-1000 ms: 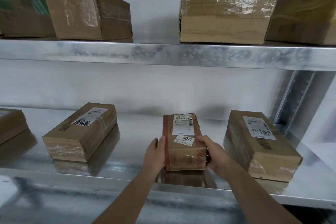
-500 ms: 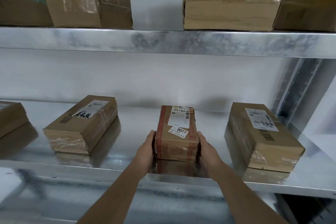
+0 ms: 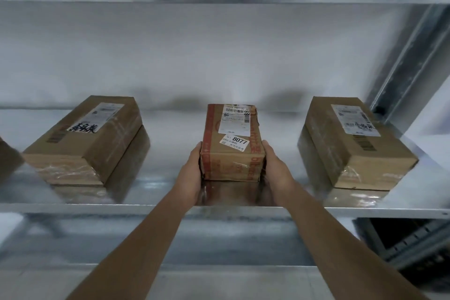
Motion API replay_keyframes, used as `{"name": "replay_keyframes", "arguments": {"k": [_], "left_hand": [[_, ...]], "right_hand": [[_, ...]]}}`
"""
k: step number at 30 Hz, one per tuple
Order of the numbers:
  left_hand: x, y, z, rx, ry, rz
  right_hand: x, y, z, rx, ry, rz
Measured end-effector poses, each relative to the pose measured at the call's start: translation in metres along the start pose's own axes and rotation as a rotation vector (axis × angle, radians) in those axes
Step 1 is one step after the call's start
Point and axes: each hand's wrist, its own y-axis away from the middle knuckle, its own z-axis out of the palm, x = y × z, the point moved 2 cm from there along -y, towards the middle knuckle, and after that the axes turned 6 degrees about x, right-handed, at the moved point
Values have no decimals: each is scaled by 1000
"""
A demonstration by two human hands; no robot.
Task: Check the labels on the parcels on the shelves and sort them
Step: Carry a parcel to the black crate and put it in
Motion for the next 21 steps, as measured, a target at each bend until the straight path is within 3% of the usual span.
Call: {"name": "replay_keyframes", "arguments": {"k": [5, 8, 14, 21], "left_hand": [[15, 29, 13, 30, -16, -96], [25, 59, 16, 46, -97, -60], [39, 135, 7, 161, -238, -94], [69, 278, 9, 114, -314, -198]], "right_hand": [[-2, 11, 11, 30, -70, 75], [-2, 35, 8, 60, -91, 135], [-21, 126, -8, 136, -21, 270], [-50, 257, -37, 112, 54, 382]]}}
